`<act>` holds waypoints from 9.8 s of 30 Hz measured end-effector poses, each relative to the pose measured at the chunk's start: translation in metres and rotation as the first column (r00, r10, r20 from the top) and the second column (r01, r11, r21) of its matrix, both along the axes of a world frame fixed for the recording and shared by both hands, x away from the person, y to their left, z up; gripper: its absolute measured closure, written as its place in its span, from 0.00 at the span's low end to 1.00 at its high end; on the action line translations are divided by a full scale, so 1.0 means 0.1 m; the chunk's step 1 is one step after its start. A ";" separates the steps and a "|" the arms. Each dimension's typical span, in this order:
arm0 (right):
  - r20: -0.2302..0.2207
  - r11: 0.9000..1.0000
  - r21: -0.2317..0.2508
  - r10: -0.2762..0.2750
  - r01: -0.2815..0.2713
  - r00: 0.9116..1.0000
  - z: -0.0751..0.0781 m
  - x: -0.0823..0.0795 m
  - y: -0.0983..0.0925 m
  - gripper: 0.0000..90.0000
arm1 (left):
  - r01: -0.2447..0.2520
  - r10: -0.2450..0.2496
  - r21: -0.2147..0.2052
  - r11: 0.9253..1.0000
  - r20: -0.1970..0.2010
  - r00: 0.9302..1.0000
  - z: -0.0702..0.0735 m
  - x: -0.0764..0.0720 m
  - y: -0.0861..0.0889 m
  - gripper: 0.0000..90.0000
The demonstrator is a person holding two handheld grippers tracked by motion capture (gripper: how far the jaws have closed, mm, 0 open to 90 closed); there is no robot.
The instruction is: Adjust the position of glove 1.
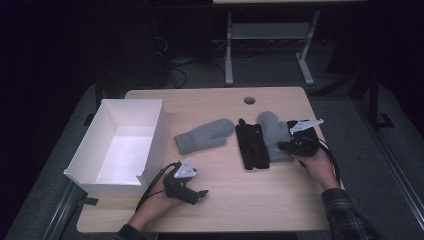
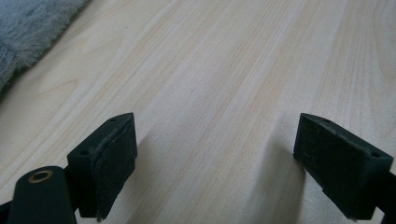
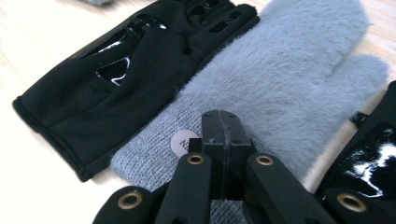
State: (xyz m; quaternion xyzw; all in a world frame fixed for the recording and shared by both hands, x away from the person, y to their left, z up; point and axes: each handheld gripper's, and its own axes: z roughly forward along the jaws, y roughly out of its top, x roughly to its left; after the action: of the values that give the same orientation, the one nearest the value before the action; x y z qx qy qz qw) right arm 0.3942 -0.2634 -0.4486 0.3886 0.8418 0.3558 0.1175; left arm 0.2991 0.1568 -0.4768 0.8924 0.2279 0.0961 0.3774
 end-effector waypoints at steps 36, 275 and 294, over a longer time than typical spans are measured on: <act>-0.051 0.964 0.004 0.267 -0.267 0.962 0.05 -0.77 0.37 1.00 | -0.004 0.004 -0.006 1.000 0.002 1.000 0.00 0.00 -0.01 0.14; 0.063 1.000 0.002 -0.005 0.005 0.998 -0.33 -0.63 0.17 0.18 | -0.225 0.232 0.087 0.970 -0.082 0.969 0.26 0.85 -0.21 0.92; 0.066 1.000 0.003 -0.003 0.002 0.998 -0.34 -0.62 0.17 0.18 | -0.231 0.224 -0.092 0.969 -0.075 0.972 0.65 0.75 -0.06 0.98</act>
State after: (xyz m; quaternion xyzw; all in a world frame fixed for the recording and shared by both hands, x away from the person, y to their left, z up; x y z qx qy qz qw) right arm 0.3321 -0.2464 -0.4821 0.3779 0.8364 0.3695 0.1452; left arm 0.3744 0.1506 -0.4113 0.8429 0.3451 0.0988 0.4008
